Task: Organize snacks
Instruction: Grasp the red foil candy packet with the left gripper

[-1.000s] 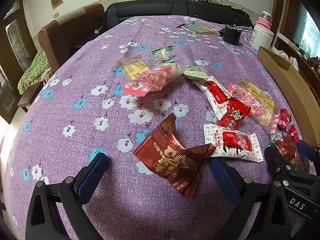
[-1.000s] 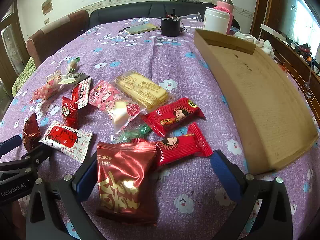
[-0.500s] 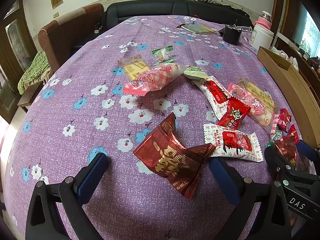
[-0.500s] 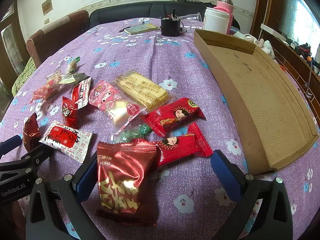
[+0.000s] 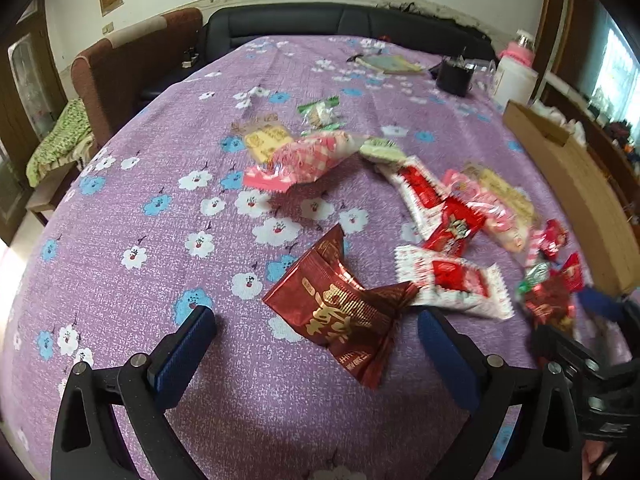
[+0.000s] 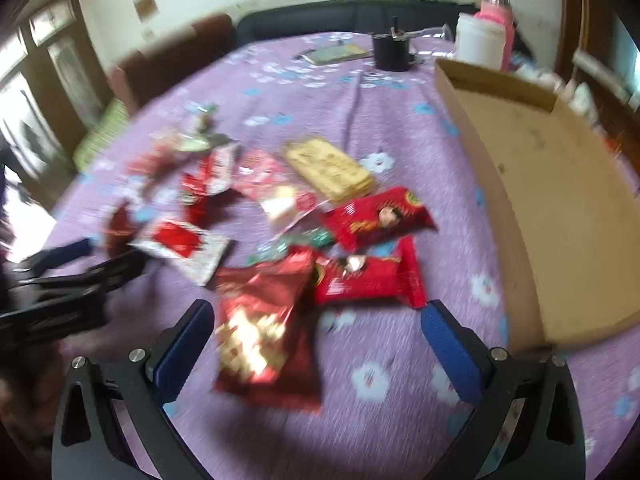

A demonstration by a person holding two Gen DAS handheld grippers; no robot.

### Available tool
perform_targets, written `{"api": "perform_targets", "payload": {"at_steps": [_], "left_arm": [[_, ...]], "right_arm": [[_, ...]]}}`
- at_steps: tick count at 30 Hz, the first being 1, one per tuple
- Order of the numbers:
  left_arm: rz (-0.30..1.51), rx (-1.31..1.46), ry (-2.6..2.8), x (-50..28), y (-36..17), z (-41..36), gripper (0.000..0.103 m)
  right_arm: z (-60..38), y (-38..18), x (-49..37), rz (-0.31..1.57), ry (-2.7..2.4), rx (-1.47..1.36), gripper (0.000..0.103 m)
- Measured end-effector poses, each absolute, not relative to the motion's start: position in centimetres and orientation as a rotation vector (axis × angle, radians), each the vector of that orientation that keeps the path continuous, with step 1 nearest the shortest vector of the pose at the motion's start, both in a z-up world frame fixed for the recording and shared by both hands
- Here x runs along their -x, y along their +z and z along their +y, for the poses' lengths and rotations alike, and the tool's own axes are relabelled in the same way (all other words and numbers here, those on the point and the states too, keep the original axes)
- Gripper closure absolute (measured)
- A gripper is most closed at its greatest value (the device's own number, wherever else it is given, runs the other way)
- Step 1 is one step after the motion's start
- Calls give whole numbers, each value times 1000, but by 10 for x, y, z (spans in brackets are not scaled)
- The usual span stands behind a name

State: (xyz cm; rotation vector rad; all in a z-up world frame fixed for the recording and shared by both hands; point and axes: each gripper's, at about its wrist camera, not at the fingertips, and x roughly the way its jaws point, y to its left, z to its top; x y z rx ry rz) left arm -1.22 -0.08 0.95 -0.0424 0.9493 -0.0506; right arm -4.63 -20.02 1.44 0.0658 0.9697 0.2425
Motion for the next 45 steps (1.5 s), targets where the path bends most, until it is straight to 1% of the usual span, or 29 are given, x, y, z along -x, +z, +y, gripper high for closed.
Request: {"api": "perform_targets", "payload": {"at_steps": [2, 4, 6, 8, 10, 13, 15, 17, 19, 22, 26, 28, 30, 32, 34, 37, 39, 40, 41, 42, 45], "left_arm": [[924, 61, -55, 19, 12, 4, 1], [902, 86, -75, 20, 15, 13, 1], [872, 105, -76, 23, 21, 17, 5], [874, 108, -70, 23, 21, 19, 22], [914, 119, -91, 17, 15, 19, 32], [937, 149, -99, 13, 12, 22, 31], [940, 144, -96, 12, 11, 21, 28], [944, 113, -93, 11, 10, 14, 22], [944, 84, -67, 10, 9, 9, 22], [945, 82, -52, 8, 8, 9, 18], [941, 100, -35, 6, 8, 15, 17], [931, 108, -17, 7, 9, 19, 17], [940, 131, 1, 4, 8, 25, 17], [939, 139, 2, 4, 8, 27, 15], [944, 119, 4, 4, 6, 24, 14], [948, 94, 12, 3, 5, 20, 13], [946, 77, 25, 1, 4, 17, 13], [946, 69, 31, 1, 4, 16, 19], [935, 61, 49, 1, 5, 16, 41], [919, 52, 75, 2, 7, 17, 45], [912, 90, 45, 4, 8, 23, 48]], "right_arm": [[-200, 18, 53, 984, 276, -29, 0], [-202, 29, 65, 943, 321, -10, 0], [-205, 38, 70, 916, 339, 4, 1], [-206, 44, 75, 882, 344, 22, 1], [-208, 48, 78, 865, 354, 11, 1], [-210, 50, 82, 848, 374, -19, 1], [-212, 49, 81, 847, 379, -35, 1], [-213, 47, 79, 851, 394, -50, 1], [-213, 46, 79, 854, 405, -45, 1], [-214, 46, 80, 856, 417, -52, 1], [-211, 41, 76, 889, 428, -58, 2], [-206, 39, 74, 904, 429, -43, 10], [-203, 37, 70, 923, 433, -48, 23], [-198, 33, 64, 953, 432, -52, 27], [-191, 25, 56, 983, 407, -33, 28], [-185, 18, 52, 989, 392, -9, 40], [-182, 18, 50, 983, 361, 27, 58], [-181, 18, 49, 982, 346, 35, 63], [-181, 18, 48, 984, 341, 38, 66], [-181, 19, 48, 982, 345, 36, 67], [-186, 19, 51, 974, 358, 9, 68]]}}
